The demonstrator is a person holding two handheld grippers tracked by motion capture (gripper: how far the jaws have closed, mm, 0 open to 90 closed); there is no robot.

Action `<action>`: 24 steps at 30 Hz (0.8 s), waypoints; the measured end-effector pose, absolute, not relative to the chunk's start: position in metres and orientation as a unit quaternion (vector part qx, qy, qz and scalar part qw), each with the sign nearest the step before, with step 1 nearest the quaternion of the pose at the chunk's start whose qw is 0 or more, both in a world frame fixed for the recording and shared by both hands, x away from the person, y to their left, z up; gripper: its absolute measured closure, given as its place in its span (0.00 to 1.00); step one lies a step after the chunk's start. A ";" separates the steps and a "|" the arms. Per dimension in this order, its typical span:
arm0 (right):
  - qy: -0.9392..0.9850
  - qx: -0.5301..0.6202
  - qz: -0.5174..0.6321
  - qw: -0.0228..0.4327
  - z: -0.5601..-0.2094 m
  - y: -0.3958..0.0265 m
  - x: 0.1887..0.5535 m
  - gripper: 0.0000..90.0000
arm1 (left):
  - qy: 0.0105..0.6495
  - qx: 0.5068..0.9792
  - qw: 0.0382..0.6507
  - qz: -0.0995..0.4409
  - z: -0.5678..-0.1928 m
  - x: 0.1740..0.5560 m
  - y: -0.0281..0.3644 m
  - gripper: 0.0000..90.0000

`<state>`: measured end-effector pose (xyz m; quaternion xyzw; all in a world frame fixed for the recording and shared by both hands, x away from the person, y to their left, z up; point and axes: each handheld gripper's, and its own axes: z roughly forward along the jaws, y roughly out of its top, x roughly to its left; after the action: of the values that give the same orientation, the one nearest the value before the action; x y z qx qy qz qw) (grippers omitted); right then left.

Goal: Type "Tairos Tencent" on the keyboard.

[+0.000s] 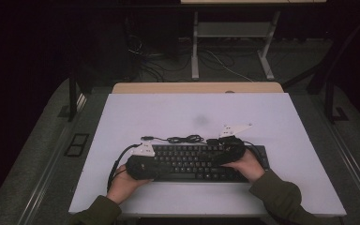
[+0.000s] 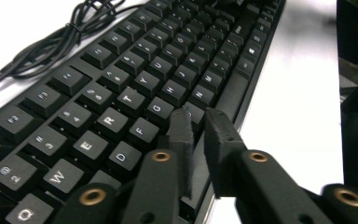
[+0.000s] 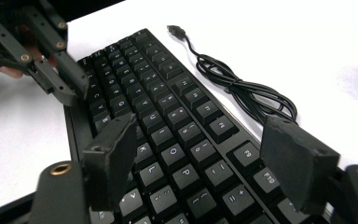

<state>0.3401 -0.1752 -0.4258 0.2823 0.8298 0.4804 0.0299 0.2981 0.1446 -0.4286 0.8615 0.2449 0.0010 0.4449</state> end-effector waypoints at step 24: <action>0.849 0.255 0.463 0.003 -0.421 -0.192 0.325 0.98 | 0.282 0.838 0.466 0.028 -0.422 0.317 0.139 0.35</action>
<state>0.3249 -0.1915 -0.4210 0.2553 0.8487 0.4632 0.0027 0.3173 0.1391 -0.4215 0.8382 0.2824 0.0282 0.4657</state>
